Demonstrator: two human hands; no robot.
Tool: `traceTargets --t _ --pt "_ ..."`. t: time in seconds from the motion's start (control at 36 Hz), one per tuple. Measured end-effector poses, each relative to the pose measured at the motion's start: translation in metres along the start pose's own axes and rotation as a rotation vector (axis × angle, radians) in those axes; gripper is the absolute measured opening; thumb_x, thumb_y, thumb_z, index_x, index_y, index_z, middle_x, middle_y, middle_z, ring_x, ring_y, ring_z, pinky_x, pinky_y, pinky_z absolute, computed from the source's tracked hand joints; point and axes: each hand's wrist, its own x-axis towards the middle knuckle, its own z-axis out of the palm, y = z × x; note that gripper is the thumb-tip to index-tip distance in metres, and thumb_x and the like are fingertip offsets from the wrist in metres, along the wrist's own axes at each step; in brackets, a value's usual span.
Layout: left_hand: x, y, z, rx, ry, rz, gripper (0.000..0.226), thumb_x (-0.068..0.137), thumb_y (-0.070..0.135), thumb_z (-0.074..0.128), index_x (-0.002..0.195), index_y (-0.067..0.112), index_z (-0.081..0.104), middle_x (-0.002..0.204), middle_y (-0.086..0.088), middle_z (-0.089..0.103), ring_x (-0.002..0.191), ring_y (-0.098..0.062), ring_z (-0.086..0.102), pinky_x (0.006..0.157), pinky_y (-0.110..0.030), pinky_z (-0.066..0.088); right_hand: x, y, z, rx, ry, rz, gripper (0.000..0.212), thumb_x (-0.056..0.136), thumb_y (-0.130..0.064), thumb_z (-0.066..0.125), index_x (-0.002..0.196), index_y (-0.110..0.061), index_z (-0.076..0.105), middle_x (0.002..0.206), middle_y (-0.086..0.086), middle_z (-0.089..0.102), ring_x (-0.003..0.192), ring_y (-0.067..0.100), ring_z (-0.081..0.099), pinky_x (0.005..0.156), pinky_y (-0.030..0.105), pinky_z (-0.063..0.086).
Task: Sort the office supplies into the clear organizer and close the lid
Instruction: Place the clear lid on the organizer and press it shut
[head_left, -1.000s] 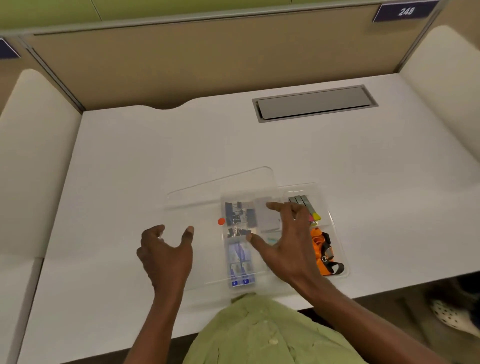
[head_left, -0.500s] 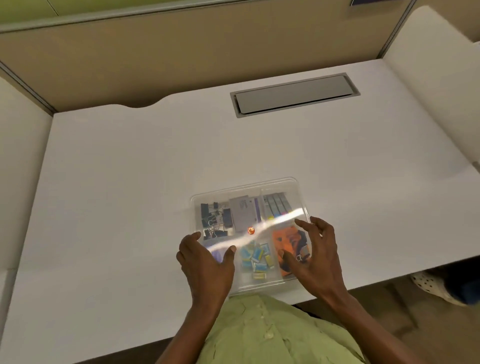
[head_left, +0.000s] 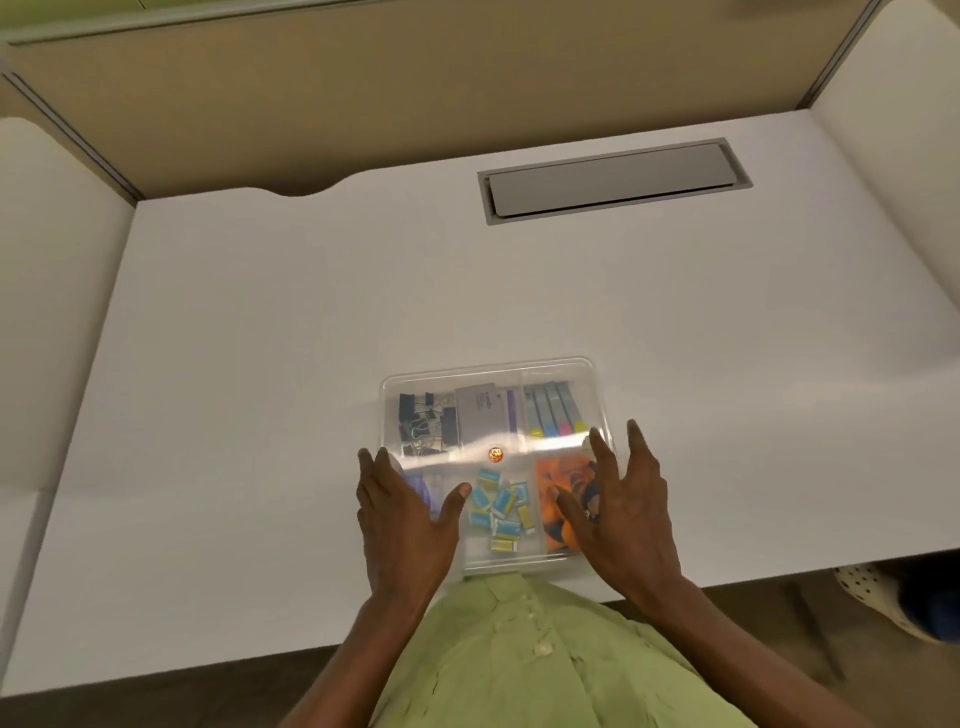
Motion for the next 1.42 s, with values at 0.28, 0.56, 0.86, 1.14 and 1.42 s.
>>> traceTargets --t 0.28,0.56,0.86,1.14,1.42 --pt "-0.008 -0.036 0.016 0.055 0.022 0.163 0.119 0.083 0.093 0.035 0.166 0.020 -0.009 0.175 0.005 -0.016 0.163 -0.019 -0.003 0.129 -0.045 0.017 0.061 -0.015 0.003 -0.096 -0.025 -0.160 0.099 0.090 -0.085 0.026 0.164 -0.022 0.006 0.172 0.005 -0.010 0.159 0.022 -0.008 0.126 0.042 0.006" --pt "-0.010 -0.041 0.023 0.142 0.049 0.221 0.116 0.089 0.086 0.040 0.165 0.014 -0.009 0.175 -0.004 -0.012 0.163 -0.022 -0.001 0.128 -0.051 0.027 0.102 -0.009 0.026 -0.272 -0.109 -0.246 0.110 0.087 -0.089 0.030 0.163 -0.013 0.006 0.171 0.014 -0.011 0.158 0.029 -0.012 0.128 0.052 0.013" --pt "-0.006 -0.041 0.026 0.099 0.023 0.195 0.124 0.083 0.090 0.044 0.165 0.016 -0.014 0.175 0.001 -0.012 0.163 -0.019 0.001 0.128 -0.046 0.028 0.102 -0.003 0.034 -0.322 -0.044 -0.307 0.107 0.089 -0.084 0.035 0.163 -0.013 0.006 0.171 0.016 -0.008 0.159 0.032 -0.006 0.126 0.054 0.018" --pt "0.000 -0.042 0.022 0.289 -0.026 0.193 0.125 0.084 0.094 0.032 0.164 0.005 -0.006 0.174 -0.018 0.004 0.161 -0.031 0.012 0.129 -0.048 0.024 0.099 -0.004 0.033 -0.322 -0.053 -0.306 0.106 0.091 -0.082 0.033 0.163 -0.013 0.001 0.170 0.018 -0.013 0.158 0.034 -0.009 0.126 0.056 0.019" --pt "-0.001 -0.041 0.024 0.219 0.023 0.221 0.121 0.088 0.088 0.038 0.164 0.008 -0.012 0.174 -0.012 -0.013 0.163 -0.027 -0.003 0.129 -0.048 0.023 0.030 -0.010 0.028 -0.257 -0.033 -0.249 0.109 0.088 -0.085 0.038 0.163 -0.013 0.005 0.170 0.019 -0.009 0.158 0.035 -0.006 0.126 0.055 0.017"
